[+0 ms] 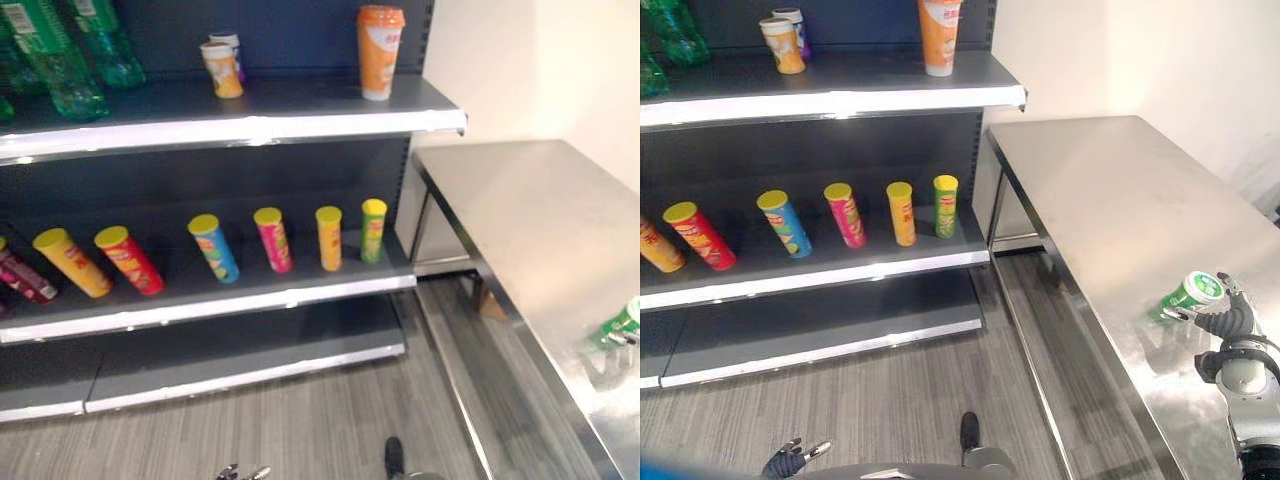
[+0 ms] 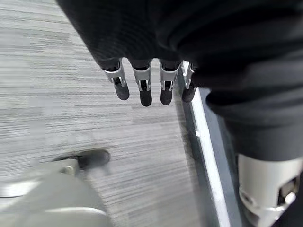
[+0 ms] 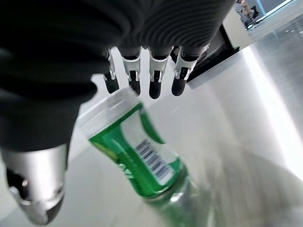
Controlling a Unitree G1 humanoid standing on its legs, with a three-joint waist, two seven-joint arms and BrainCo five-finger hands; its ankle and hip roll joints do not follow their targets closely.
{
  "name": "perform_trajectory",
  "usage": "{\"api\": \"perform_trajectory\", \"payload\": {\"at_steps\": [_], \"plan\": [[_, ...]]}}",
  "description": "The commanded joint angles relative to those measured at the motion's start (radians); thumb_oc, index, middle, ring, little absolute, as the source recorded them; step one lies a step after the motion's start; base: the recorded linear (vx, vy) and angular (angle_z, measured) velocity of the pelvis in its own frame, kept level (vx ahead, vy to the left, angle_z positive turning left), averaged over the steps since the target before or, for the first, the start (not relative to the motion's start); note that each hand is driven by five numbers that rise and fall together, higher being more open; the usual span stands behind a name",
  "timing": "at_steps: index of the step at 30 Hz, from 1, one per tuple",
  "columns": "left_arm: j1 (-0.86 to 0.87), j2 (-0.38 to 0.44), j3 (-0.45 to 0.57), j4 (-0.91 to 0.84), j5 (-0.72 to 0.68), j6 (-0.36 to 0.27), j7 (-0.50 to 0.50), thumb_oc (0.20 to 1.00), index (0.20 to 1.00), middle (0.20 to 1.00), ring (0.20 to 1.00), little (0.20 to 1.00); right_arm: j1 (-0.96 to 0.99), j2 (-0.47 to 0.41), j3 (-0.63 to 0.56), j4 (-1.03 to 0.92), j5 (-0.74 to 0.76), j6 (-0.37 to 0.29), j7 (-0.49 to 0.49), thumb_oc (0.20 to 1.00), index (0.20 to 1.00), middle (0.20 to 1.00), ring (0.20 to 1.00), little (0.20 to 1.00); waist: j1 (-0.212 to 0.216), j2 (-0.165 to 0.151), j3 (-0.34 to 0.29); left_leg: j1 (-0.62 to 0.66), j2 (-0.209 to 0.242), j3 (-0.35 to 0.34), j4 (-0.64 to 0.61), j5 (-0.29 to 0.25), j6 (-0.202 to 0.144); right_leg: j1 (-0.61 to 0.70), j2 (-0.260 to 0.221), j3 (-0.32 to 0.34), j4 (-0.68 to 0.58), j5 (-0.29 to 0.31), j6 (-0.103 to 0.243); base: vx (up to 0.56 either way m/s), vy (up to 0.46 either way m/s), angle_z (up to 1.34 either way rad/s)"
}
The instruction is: Put the goods on the table back onto the shelves and tidy them up.
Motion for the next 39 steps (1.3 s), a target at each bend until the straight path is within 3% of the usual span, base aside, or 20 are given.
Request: {"api": "perform_trajectory", "payload": {"at_steps": [1,8,9,17,20,23,24,26,28,30,31,32,33,34,35,36,39], "plan": [[-0.060,0.043,-0.031,-0.001,0.023,-0.011,0.005,1.000,1.000,1.000,1.000,1.000,-0.141,-0.046,-0.016,0.042,-0.012,-0.017,-0.081,1.000,1.000,1.000,1.000,1.000,0.024,-0.004,0.065,-0.021,0.027,0.002,0.011,-0.020,-0.015,0.101,-0.059,0.032,0.029,-0.134,0.070,0.00,0.000,0.00],[-0.062,0.050,-0.060,-0.015,0.010,-0.014,0.004,1.000,1.000,1.000,1.000,1.000,-0.256,-0.073,0.069,0.180,0.027,0.002,-0.064,1.000,1.000,1.000,1.000,1.000,0.035,-0.001,0.071,-0.027,0.029,-0.004,0.011,-0.012,-0.020,0.102,-0.056,0.026,0.026,-0.138,0.067,0.01,-0.025,0.07],[-0.062,0.051,-0.062,-0.013,0.008,-0.013,0.005,1.000,1.000,1.000,1.000,1.000,-0.272,-0.072,0.085,0.194,0.035,0.003,-0.056,0.200,0.200,0.200,0.200,0.200,0.035,-0.002,0.072,-0.027,0.029,-0.004,0.011,-0.011,-0.021,0.102,-0.055,0.026,0.026,-0.138,0.066,0.01,-0.034,0.07],[-0.058,0.056,-0.071,-0.009,-0.008,-0.012,-0.004,1.000,1.000,1.000,1.000,1.000,-0.376,-0.083,0.191,0.305,0.125,0.001,0.025,0.200,0.200,0.200,0.200,0.200,0.039,-0.006,0.069,-0.022,0.038,-0.002,0.011,-0.006,-0.026,0.110,-0.047,0.027,0.022,-0.143,0.061,0.00,-0.009,0.00],[-0.060,0.058,-0.055,-0.002,-0.013,-0.011,0.001,1.000,1.000,1.000,1.000,1.000,-0.354,-0.092,0.180,0.239,0.121,-0.005,0.026,0.200,0.200,0.200,0.200,0.200,0.031,-0.010,0.064,-0.015,0.043,0.006,0.011,-0.006,-0.030,0.115,-0.040,0.031,0.024,-0.149,0.059,0.01,-0.024,-0.01],[-0.060,0.059,-0.021,-0.007,-0.019,-0.010,0.008,1.000,1.000,1.000,1.000,1.000,-0.267,-0.111,0.101,0.067,0.104,-0.023,0.011,0.200,0.200,0.200,0.200,0.200,0.021,-0.012,0.061,-0.002,0.052,0.008,0.011,-0.008,-0.033,0.121,-0.031,0.037,0.028,-0.160,0.053,0.03,-0.068,0.02],[-0.058,0.062,0.010,-0.027,-0.023,-0.013,0.014,1.000,1.000,1.000,1.000,1.000,-0.207,-0.120,0.033,-0.062,0.097,-0.055,-0.004,0.200,0.200,0.200,0.200,0.200,0.016,-0.015,0.062,0.001,0.064,0.006,0.024,-0.007,-0.039,0.124,-0.022,0.042,0.034,-0.175,0.046,0.03,-0.115,0.02],[-0.060,0.061,0.032,-0.050,-0.031,-0.016,0.018,1.000,1.000,1.000,1.000,1.000,-0.169,-0.126,-0.032,-0.181,0.107,-0.098,-0.025,0.200,0.200,0.200,0.200,0.200,0.026,-0.024,0.079,-0.049,0.070,-0.017,0.128,-0.022,-0.042,0.129,-0.015,0.047,0.038,-0.192,0.033,-0.05,-0.127,0.00],[-0.072,0.059,0.040,-0.064,-0.040,-0.022,0.021,1.000,1.000,1.000,1.000,1.000,-0.158,-0.132,-0.077,-0.280,0.109,-0.137,-0.033,0.200,0.200,0.200,0.200,0.200,0.041,-0.040,0.100,-0.119,0.049,-0.070,0.258,-0.014,-0.051,0.141,-0.014,0.045,0.040,-0.197,0.018,-0.06,-0.077,0.01],[-0.073,0.060,0.039,-0.064,-0.040,-0.022,0.021,1.000,1.000,1.000,1.000,1.000,-0.153,-0.131,-0.081,-0.283,0.109,-0.136,-0.032,0.200,0.200,0.200,0.200,0.200,0.039,-0.039,0.101,-0.127,0.049,-0.075,0.270,-0.019,-0.051,0.141,-0.014,0.040,0.039,-0.197,0.018,0.00,-0.007,0.02],[-0.083,0.060,0.048,-0.062,-0.055,-0.027,0.028,1.000,1.000,1.000,1.000,1.000,-0.162,-0.135,-0.094,-0.322,0.118,-0.158,-0.038,0.200,0.200,0.200,0.200,0.200,0.050,-0.050,0.110,-0.154,0.039,-0.105,0.323,0.011,-0.068,0.151,-0.014,0.041,0.038,-0.199,0.013,0.07,0.055,0.08],[-0.089,0.056,0.062,-0.070,-0.090,-0.033,0.032,1.000,1.000,1.000,1.000,1.000,-0.169,-0.136,-0.114,-0.408,0.124,-0.183,-0.046,0.200,0.200,0.200,0.200,0.200,0.052,-0.064,0.117,-0.191,0.084,-0.128,0.291,0.029,-0.076,0.172,-0.024,0.019,0.028,-0.206,0.021,0.08,0.052,0.18],[-0.088,0.056,0.062,-0.071,-0.090,-0.033,0.032,1.000,1.000,1.000,1.000,1.000,-0.167,-0.135,-0.115,-0.410,0.124,-0.182,-0.046,0.200,0.200,0.200,0.200,0.200,0.053,-0.064,0.117,-0.186,0.085,-0.126,0.284,0.030,-0.077,0.174,-0.023,0.020,0.028,-0.207,0.020,0.17,0.232,0.29],[-0.085,0.053,0.041,-0.063,-0.074,-0.035,0.023,1.000,1.000,1.000,1.000,1.000,-0.186,-0.145,-0.112,-0.478,0.133,-0.210,-0.044,0.200,0.200,0.200,0.200,0.200,0.057,-0.062,0.111,-0.205,0.150,-0.107,0.151,0.076,-0.066,0.174,-0.033,0.017,0.026,-0.208,0.038,0.14,0.267,0.33],[-0.087,0.054,0.032,-0.059,-0.060,-0.036,0.020,1.000,1.000,1.000,1.000,1.000,-0.190,-0.153,-0.113,-0.495,0.137,-0.216,-0.047,0.200,0.200,0.200,0.200,0.200,0.058,-0.058,0.109,-0.228,0.170,-0.085,0.067,0.106,-0.071,0.181,-0.041,0.011,0.023,-0.219,0.047,0.18,0.343,0.25],[-0.088,0.055,0.023,-0.054,-0.045,-0.035,0.019,1.000,1.000,1.000,1.000,1.000,-0.193,-0.154,-0.113,-0.509,0.137,-0.215,-0.053,0.200,0.200,0.200,0.200,0.200,0.060,-0.054,0.103,-0.240,0.181,-0.062,0.012,0.124,-0.076,0.188,-0.048,0.008,0.020,-0.229,0.053,0.09,0.178,-0.04],[-0.088,0.055,0.023,-0.053,-0.045,-0.035,0.019,1.000,1.000,1.000,1.000,1.000,-0.192,-0.154,-0.114,-0.511,0.137,-0.214,-0.053,0.200,0.200,0.200,0.200,0.200,0.062,-0.055,0.102,-0.240,0.180,-0.060,0.012,0.125,-0.076,0.187,-0.049,0.009,0.021,-0.229,0.053,0.02,0.025,-0.13]]}}
